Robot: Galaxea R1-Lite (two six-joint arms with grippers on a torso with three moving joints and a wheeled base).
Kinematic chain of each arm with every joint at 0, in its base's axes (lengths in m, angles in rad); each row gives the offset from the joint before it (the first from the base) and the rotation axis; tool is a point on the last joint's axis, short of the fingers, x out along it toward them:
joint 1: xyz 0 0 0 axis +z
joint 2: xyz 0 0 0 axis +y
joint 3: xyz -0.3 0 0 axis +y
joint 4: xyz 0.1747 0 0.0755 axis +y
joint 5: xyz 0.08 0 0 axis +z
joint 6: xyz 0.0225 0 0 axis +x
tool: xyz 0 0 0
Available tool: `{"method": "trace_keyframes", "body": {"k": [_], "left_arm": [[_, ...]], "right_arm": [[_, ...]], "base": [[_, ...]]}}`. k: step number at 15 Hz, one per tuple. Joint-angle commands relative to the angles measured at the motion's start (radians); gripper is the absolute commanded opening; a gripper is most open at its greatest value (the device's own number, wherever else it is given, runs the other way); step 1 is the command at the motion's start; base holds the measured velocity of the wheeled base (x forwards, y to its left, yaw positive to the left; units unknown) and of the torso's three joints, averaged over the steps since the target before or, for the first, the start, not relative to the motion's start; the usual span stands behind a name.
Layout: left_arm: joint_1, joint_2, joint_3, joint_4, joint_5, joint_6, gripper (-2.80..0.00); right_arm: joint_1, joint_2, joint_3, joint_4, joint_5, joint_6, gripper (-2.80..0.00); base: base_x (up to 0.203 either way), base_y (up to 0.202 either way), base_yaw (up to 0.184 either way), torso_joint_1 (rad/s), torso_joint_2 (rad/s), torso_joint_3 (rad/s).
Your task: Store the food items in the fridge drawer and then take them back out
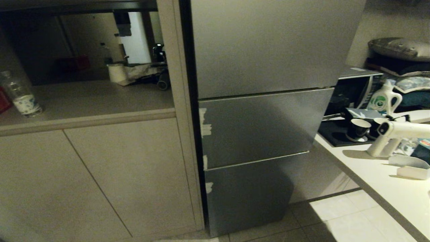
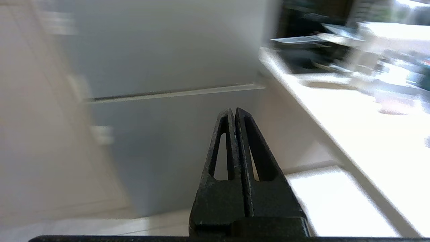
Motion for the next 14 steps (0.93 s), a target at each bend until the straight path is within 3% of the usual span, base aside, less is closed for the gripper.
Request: {"method": "trace_keyframes", "body": {"k": [1,14], "left_arm": [[0.000,-0.001,0.000,0.000,0.000,0.000,-2.80],[0.000,0.026,-0.027,0.005,0.009,-0.003,-2.80]], "right_arm": [[0.001,0.000,0.031,-0.002,0.003,0.000,-2.80],[0.001,0.000,0.031,-0.003,-0.002,0.011,-2.80]], "base": [[0.002,0.006,-0.172,0.002,0.00,0.002],[0.001,0.009,-0.165,0.001,0.00,0.002]]}}
